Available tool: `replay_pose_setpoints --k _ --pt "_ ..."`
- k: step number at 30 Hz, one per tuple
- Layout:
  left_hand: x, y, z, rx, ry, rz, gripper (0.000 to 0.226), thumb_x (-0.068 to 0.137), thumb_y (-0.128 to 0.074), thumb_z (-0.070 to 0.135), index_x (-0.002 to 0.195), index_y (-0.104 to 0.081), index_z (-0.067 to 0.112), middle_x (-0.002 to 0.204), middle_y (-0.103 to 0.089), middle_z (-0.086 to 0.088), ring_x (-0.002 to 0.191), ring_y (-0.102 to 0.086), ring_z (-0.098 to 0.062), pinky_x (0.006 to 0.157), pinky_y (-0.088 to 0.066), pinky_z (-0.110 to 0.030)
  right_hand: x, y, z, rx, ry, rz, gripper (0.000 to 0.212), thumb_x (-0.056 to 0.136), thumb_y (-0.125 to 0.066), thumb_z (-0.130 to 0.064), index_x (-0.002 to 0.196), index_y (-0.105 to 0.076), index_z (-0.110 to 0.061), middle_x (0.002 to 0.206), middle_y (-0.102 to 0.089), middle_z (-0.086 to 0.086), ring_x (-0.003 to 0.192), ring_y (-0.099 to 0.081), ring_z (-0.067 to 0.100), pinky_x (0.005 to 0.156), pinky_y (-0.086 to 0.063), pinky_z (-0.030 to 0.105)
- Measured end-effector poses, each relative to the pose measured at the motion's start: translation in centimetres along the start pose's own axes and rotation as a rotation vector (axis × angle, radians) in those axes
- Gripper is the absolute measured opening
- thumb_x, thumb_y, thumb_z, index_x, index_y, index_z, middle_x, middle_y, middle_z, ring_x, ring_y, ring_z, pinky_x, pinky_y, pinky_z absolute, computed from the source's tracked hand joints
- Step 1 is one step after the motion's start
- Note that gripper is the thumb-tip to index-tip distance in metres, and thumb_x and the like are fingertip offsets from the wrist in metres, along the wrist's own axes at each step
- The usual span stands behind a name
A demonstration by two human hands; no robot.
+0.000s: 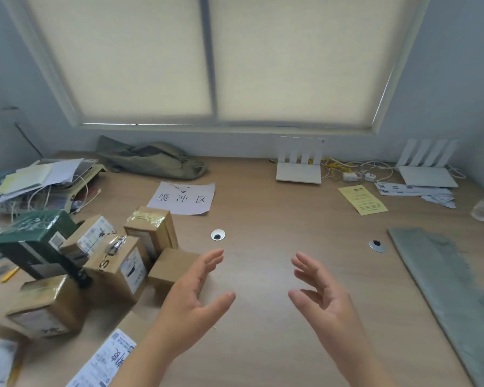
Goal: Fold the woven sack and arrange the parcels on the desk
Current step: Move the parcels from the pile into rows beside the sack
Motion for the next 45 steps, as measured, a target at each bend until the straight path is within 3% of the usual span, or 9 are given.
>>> replay_pose_setpoints --k 3,9,15,21,23,29,33,36,45 --pt "-0.1 1.4 -0.9 0.030 0.031 0.025 0.073 0.070 -0.066 0.057 0.139 -0.046 0.048 0.138 -0.054 0.031 0.133 -0.043 0.013 0.107 -0.037 -0.020 -0.2 -1.2 0.7 0.012 -0.031 -0.029 0.052 0.083 -0.071 -0.031 0.125 -0.057 -0.058 0.133 -0.061 -0.027 0.124 -0.057 -0.002 0.100 -0.049 0.035" --pt "-0.6 5.6 -4.5 0.064 0.082 0.054 0.066 0.086 -0.074 0.030 0.139 -0.042 0.053 0.138 -0.051 0.036 0.130 -0.041 0.019 0.102 -0.035 -0.016 0.3 -6.0 1.5 0.017 -0.103 -0.083 0.052 0.085 -0.073 -0.026 0.131 -0.057 -0.044 0.128 -0.064 -0.026 0.119 -0.060 -0.001 0.097 -0.051 0.031" --pt "-2.7 12.8 -10.6 0.047 0.183 0.053 0.063 0.088 -0.073 0.030 0.138 -0.042 0.052 0.135 -0.049 0.037 0.124 -0.042 0.019 0.103 -0.033 -0.019 0.7 -15.3 1.4 0.021 -0.148 -0.136 0.052 0.092 -0.071 -0.011 0.131 -0.058 -0.042 0.128 -0.066 -0.021 0.118 -0.061 0.000 0.087 -0.053 0.021" --pt "-4.2 18.8 -18.5 0.065 0.303 0.050 0.062 0.088 -0.073 0.033 0.139 -0.041 0.052 0.137 -0.051 0.029 0.131 -0.045 0.003 0.110 -0.038 -0.033 0.3 -24.9 3.0 -0.037 -0.217 -0.185 0.054 0.082 -0.071 -0.032 0.133 -0.056 -0.044 0.130 -0.063 -0.022 0.117 -0.060 -0.002 0.089 -0.053 0.020" --pt "-4.7 19.6 -21.2 0.093 0.342 0.009 0.065 0.087 -0.073 0.036 0.140 -0.039 0.052 0.138 -0.050 0.027 0.134 -0.043 0.003 0.107 -0.037 -0.029 0.1 -27.6 4.5 -0.093 -0.272 -0.223 0.053 0.087 -0.071 -0.030 0.135 -0.053 -0.044 0.132 -0.060 -0.022 0.118 -0.059 -0.002 0.089 -0.051 0.019" --pt "-7.2 19.5 -28.2 0.264 0.469 -0.279 0.093 0.074 -0.073 0.055 0.152 -0.023 0.046 0.152 -0.042 0.013 0.140 -0.040 -0.006 0.111 -0.034 -0.027 -0.7 -33.1 9.1 -0.210 -0.488 -0.283 0.065 0.088 -0.070 -0.026 0.147 -0.044 -0.034 0.145 -0.048 -0.016 0.123 -0.052 0.005 0.096 -0.044 0.024" --pt "-8.9 17.9 -29.2 0.258 0.467 -0.427 0.080 0.063 -0.074 0.057 0.131 -0.032 0.062 0.132 -0.043 0.039 0.127 -0.048 0.009 0.105 -0.042 -0.022 -0.9 -34.4 11.3 -0.243 -0.548 -0.246 0.071 0.086 -0.070 -0.029 0.150 -0.041 -0.037 0.151 -0.043 -0.018 0.131 -0.047 0.009 0.108 -0.044 0.033" --pt "-9.5 16.4 -29.1 0.291 0.463 -0.387 0.086 0.052 -0.073 0.061 0.129 -0.035 0.057 0.122 -0.054 0.033 0.113 -0.053 0.008 0.094 -0.051 -0.028 -0.7 -35.4 12.5 -0.257 -0.578 -0.257 0.071 0.086 -0.068 -0.028 0.151 -0.040 -0.036 0.151 -0.045 -0.016 0.131 -0.050 0.011 0.106 -0.045 0.031" --pt "-10.2 14.1 -29.5 0.378 0.569 -0.269 0.094 0.048 -0.062 0.060 0.134 -0.026 0.046 0.119 -0.038 0.017 0.116 -0.053 -0.014 0.088 -0.052 -0.035 -0.2 -36.1 13.6 -0.193 -0.604 -0.237 0.064 0.086 -0.070 -0.023 0.144 -0.048 -0.035 0.137 -0.056 -0.007 0.112 -0.062 0.008 0.088 -0.052 0.023"
Point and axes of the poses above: each hand's wrist, its own x-axis towards the middle knuckle, its own y-axis out of the back of the hand, z = x × y, the point moved 4 cm from there along x, towards the middle knuckle
